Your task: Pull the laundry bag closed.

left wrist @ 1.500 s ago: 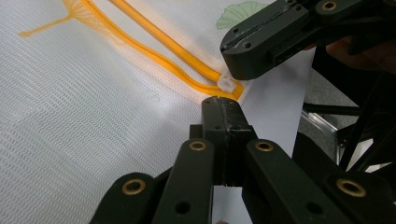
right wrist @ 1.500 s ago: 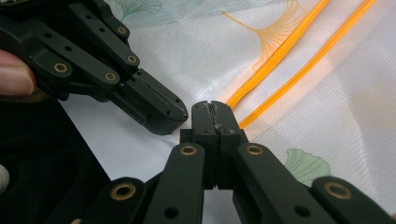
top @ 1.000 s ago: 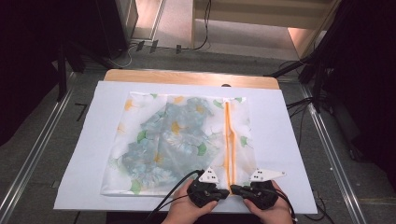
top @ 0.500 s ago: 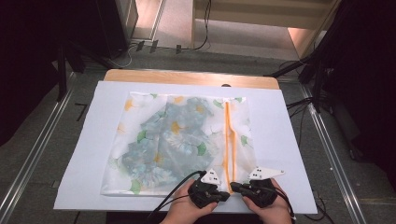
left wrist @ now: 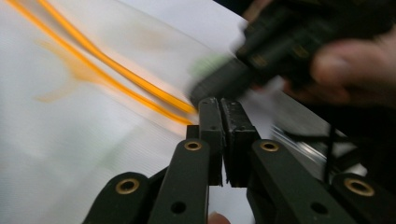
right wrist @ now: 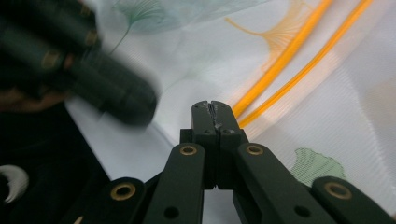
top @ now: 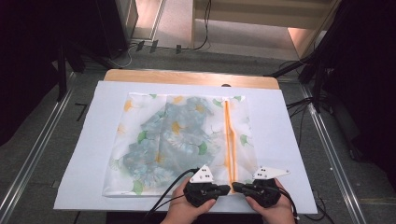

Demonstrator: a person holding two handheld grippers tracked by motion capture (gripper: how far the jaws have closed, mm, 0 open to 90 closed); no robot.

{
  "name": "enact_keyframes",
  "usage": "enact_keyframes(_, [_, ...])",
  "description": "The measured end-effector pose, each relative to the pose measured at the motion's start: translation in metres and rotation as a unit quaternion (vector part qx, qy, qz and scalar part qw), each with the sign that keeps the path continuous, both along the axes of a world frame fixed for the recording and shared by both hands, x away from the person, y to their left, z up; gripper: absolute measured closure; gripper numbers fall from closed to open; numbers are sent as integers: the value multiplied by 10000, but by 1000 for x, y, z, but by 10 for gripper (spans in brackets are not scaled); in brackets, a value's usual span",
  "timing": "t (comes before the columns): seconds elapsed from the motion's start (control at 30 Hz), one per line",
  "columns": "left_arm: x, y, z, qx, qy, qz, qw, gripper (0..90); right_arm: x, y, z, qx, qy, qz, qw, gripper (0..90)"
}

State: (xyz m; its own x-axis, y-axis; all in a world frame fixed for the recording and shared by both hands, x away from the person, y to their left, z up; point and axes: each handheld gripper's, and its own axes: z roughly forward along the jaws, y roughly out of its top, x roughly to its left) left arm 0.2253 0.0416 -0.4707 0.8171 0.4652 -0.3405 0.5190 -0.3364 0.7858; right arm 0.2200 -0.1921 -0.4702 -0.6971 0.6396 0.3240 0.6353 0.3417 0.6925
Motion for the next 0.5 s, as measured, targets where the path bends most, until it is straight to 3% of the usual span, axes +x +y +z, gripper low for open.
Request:
enact_keyframes(0.1, [1,-5,-11,383,188,91,9990,900,0,-1,-1,-5,34,-45,10000,900])
enact_keyframes(0.13, [0,-8,-11,471,144,72,9988,900,0,-1,-1,-1,57,-60,10000,900])
enact_keyframes(0.17, [-1,-10,-10,497,91,18,9987,900,0,-2,-2,-11,72,-53,10000,900])
enact_keyframes(0.23, [-1,-14,-13,675,227,-187,9973,882,0,-2,-3,25,81,-49,10000,900])
enact_keyframes(0.5, [-5,-18,-13,899,-31,-257,9956,900,0,0,-2,-85,62,-145,9998,900])
